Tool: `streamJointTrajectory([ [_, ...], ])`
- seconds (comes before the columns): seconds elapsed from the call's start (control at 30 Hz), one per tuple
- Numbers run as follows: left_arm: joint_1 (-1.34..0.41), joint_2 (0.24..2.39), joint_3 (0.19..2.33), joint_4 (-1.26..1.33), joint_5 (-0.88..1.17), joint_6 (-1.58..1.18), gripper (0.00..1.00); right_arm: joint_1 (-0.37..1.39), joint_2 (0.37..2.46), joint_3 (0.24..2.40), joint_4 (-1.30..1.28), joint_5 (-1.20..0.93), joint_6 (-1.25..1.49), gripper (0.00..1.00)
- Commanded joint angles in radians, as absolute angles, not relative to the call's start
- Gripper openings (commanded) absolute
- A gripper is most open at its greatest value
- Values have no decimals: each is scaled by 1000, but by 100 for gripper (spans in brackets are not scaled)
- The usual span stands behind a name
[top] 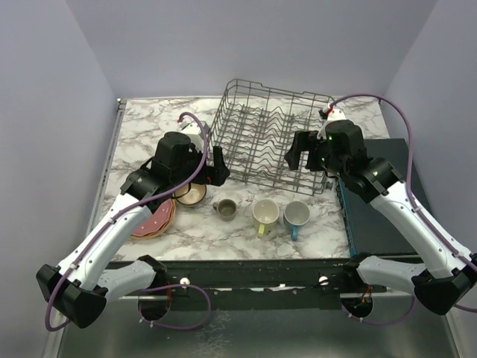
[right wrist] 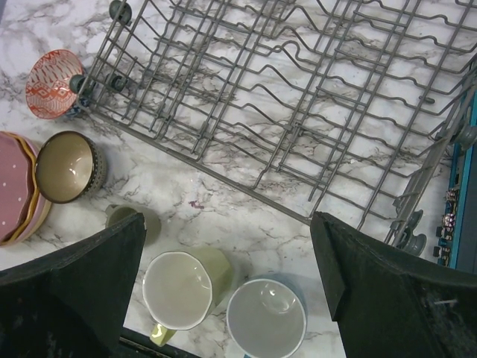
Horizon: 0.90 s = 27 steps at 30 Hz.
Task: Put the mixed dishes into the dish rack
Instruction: Pick up the bowl from the center of the board.
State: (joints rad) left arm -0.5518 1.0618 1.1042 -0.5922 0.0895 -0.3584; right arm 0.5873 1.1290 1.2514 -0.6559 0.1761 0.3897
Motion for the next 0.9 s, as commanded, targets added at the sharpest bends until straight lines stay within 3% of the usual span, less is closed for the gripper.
streamJointTrajectory([
  [0.0, -554, 1037, 1141, -643, 12, -364, 99, 587, 1151, 1288, -718, 183, 359, 100],
  [0.7, -544, 1135, 1277, -905, -343, -417, 99, 587, 1291, 1332, -801, 121, 355, 96],
  [0.87, -503, 1165, 1293, -927, -371, -410, 98, 587, 1324, 1358, -817, 91, 347, 92],
])
